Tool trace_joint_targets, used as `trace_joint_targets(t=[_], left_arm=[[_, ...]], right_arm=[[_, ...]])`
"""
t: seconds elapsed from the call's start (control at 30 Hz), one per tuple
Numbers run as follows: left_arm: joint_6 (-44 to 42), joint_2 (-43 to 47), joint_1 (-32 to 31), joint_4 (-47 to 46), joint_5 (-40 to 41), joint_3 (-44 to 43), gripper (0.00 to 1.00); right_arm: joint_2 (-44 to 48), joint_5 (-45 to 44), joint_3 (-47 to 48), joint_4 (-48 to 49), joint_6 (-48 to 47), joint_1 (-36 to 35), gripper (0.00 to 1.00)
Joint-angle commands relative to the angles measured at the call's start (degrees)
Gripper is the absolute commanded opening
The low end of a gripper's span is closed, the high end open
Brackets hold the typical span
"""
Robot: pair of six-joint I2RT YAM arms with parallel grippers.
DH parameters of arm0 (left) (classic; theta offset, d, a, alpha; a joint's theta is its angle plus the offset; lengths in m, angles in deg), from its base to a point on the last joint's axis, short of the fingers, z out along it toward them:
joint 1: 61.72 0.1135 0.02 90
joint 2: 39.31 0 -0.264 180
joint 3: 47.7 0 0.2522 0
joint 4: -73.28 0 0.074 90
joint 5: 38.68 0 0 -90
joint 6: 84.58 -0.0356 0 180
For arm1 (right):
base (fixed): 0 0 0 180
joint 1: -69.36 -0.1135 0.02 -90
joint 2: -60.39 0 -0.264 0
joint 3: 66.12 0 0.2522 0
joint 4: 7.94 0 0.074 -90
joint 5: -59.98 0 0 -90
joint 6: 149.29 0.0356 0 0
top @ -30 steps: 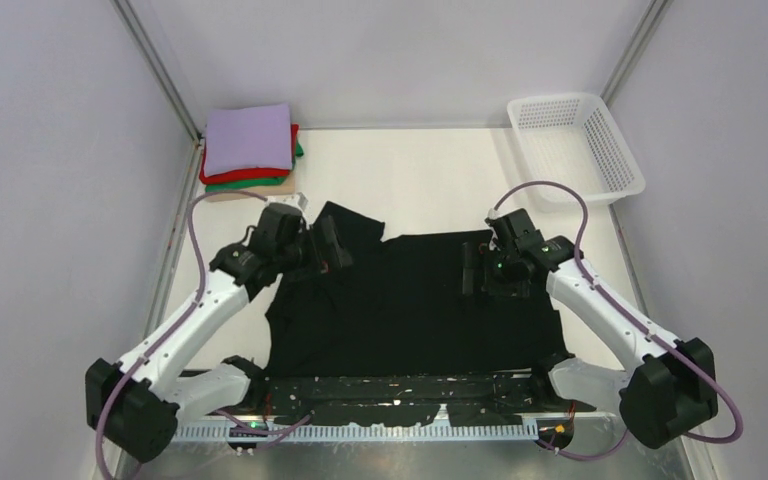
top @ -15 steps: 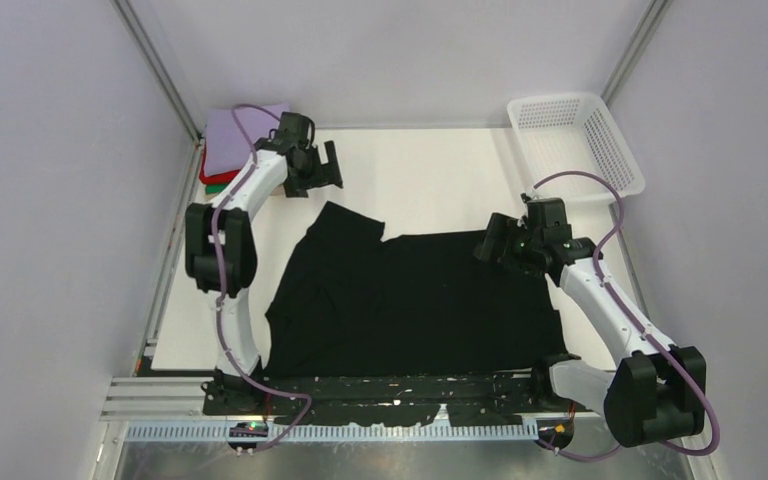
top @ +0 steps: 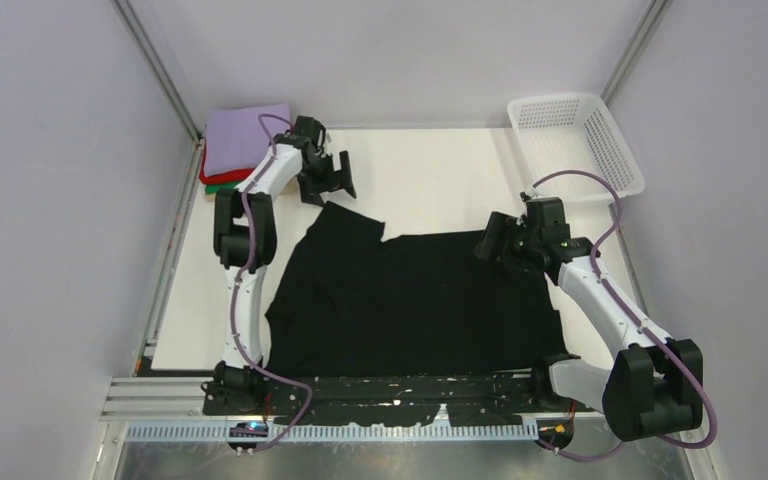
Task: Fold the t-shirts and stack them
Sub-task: Grab the side of the flattened tshirt furthest away from the robot with both arms
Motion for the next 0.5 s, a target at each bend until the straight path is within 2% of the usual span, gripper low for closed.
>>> trace_joint_targets(t=[0.0,0.1,0.2,0.3,0.47], left_arm=[[0.1,2.5,-0.2,-0.4,-4.5,4.4,1.00],[-0.2,2.9,-0.7,0.0,-4.4,4.9,0.98],[0.0,2.6,-1.1,1.5,-4.0,4.4,0.89],[0.0,3.0,-1.4,2.1,-3.0,4.7,0.78],[-0.2,2.9,-1.5,2.8,-0.4,4.1,0.53]], right_arm=[[0.4,-1.1,0.2,2.0,-1.0,0.2,0.95],[0.4,-1.0,0.1,2.0,-1.1,0.2,0.96],[0.6,-1.0,-0.2,2.0,-1.3,0.3,0.95],[1.1,-1.4,-0.5,2.0,-1.6,0.3,0.96],[1.7,-1.4,-0.6,1.7,-1.6,0.3,0.95]])
